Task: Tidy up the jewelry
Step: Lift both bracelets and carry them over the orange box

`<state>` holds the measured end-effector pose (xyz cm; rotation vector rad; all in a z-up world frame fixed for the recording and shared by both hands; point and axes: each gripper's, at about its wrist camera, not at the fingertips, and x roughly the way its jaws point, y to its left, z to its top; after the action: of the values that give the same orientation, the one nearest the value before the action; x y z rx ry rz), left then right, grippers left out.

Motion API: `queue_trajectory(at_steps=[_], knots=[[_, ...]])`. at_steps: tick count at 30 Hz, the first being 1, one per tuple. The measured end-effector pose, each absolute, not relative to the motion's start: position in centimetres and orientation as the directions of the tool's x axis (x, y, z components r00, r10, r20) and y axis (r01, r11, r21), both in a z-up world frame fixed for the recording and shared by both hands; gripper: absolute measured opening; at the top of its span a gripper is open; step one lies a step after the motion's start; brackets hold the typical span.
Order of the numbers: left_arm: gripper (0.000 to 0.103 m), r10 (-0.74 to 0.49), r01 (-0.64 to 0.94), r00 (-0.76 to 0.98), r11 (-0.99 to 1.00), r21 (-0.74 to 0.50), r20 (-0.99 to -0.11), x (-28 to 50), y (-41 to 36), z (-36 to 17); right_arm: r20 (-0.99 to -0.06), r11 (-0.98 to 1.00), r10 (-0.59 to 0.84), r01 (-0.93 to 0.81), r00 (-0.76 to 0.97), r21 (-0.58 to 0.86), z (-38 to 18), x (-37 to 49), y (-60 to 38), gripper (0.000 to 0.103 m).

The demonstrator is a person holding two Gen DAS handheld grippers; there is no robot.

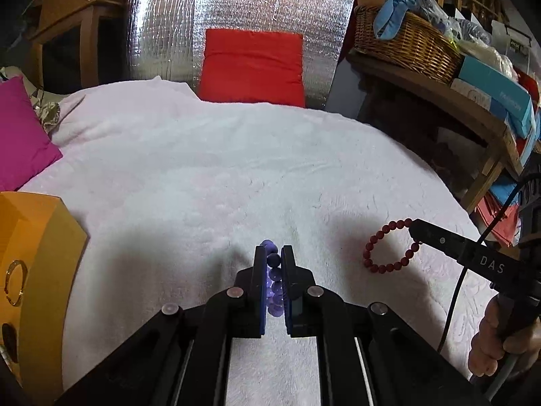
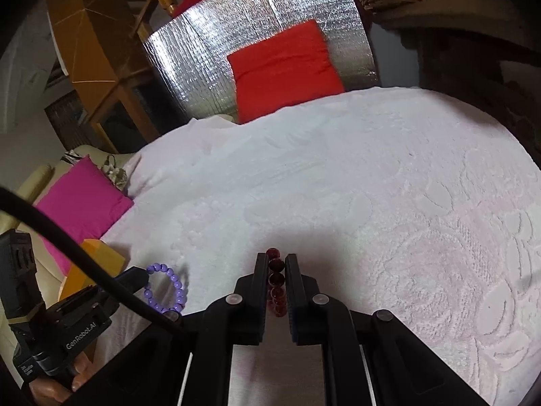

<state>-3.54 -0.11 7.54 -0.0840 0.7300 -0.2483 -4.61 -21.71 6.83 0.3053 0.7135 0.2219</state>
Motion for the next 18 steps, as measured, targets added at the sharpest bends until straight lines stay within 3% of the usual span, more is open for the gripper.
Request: queue_trajectory(at_steps=[18], knots=[[0.008,-0.183,0.151,0.763,0.983,-0.104,-0.619,-6.2,1.3,9.3,-0.550,0.927,0.341,-0.177,0.762,0.331,8.8,-6.6,-18.8,0.011]])
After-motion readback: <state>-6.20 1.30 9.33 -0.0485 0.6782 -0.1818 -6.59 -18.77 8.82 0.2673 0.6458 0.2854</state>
